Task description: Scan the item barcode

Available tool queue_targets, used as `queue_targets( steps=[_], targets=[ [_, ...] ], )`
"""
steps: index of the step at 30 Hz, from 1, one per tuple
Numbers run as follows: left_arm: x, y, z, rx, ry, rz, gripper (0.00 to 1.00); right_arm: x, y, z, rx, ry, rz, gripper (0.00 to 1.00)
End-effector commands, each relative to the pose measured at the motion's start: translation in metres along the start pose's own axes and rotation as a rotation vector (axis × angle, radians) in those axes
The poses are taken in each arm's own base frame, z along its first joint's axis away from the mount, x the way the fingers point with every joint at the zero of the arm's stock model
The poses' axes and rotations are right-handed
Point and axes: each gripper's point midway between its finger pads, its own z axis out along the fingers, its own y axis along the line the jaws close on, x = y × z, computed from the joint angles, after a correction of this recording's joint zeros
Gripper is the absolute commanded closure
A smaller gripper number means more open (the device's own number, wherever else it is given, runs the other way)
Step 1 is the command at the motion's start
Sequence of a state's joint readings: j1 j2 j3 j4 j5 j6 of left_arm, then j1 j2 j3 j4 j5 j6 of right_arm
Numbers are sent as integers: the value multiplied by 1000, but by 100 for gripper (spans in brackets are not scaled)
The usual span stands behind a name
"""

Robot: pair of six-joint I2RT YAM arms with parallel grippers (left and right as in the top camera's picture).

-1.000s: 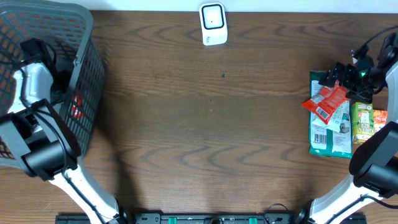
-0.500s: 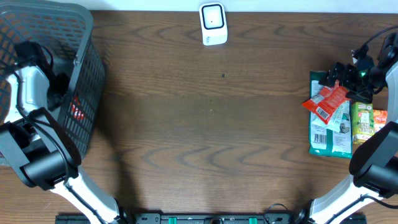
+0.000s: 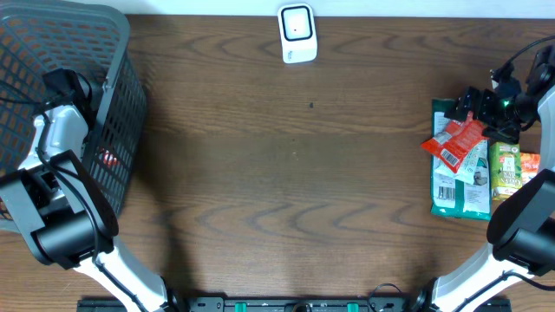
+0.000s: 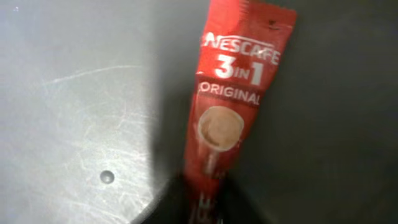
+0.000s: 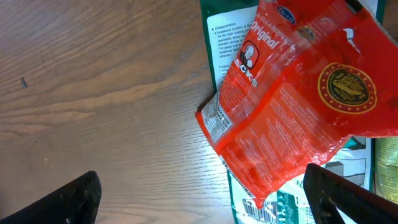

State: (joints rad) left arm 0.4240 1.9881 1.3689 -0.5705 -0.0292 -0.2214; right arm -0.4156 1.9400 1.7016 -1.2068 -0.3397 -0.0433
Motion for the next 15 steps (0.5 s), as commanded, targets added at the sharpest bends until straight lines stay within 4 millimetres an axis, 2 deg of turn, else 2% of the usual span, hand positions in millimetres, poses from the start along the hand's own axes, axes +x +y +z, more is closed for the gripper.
queue_targets(
  steps=[1,2,6,7,9,12,15],
  targets=[
    [12,13,9,-53,36,-15,92,-5,1,-9,4,-29,-2,1],
    [5,12,3,-48,16,-18,93,-6,1,-9,4,-30,-2,1],
    [-45,7,-61,4,-170,-48,92,-6,1,-9,4,-30,-2,1],
    [-68,8,-104,35,-279,-76,93,-6,1,-9,4,-30,-2,1],
    [-82,11,-147,66,-381,-115,93,-6,1,-9,4,-30,-2,1],
    [-90,12,-211,131,-514,-149,93,-6,1,-9,4,-30,-2,1],
    [-75,-12,-263,327,-553,-99,93,-6,1,-9,4,-30,-2,1]
  ],
)
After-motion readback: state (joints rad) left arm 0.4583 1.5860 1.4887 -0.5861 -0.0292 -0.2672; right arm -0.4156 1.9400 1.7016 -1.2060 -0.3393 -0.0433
